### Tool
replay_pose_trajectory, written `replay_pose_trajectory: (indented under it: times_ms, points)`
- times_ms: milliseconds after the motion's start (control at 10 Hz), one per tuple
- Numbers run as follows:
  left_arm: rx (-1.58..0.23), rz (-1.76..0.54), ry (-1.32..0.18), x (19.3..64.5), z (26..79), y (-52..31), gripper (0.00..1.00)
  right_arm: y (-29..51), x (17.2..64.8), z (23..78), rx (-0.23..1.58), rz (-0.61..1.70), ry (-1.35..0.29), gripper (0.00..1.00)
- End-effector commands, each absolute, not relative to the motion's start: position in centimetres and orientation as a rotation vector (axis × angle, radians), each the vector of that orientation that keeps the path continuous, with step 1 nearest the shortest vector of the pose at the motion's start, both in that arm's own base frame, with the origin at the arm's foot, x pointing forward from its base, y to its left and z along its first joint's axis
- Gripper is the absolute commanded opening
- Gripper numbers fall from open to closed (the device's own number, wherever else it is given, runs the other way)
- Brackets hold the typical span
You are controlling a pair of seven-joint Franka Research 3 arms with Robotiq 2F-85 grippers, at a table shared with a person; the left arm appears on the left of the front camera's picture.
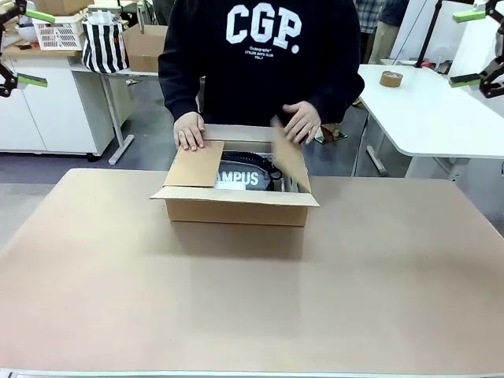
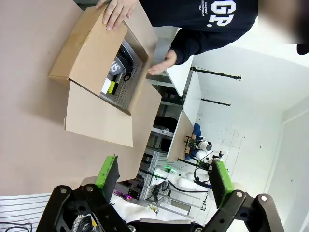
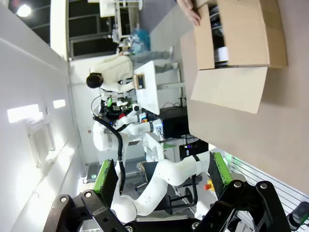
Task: Pack the gift set into the box.
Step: Press and hold the closed box until the human finishes sealing it.
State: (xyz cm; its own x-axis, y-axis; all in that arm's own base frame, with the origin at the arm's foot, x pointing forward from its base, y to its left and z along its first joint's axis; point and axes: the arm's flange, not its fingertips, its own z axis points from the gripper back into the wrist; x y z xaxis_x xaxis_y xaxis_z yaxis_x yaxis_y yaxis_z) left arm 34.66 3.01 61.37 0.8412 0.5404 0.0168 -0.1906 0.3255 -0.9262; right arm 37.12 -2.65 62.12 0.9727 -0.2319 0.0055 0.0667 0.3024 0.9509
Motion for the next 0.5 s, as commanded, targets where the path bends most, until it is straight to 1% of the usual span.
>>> replay_pose_trajectory:
  times_ms: [0, 400]
  points:
    - [-1.159, 0.479, -0.352, 34.58, 61.38, 3.10, 1.00, -2.86, 37.02, 62.33, 1.238, -0.197, -0.141, 1.00]
    - [-1.159, 0.479, -0.352, 34.58, 61.38, 3.10, 1.00, -2.86, 37.02, 62.33, 1.238, -0.197, -0.141, 1.00]
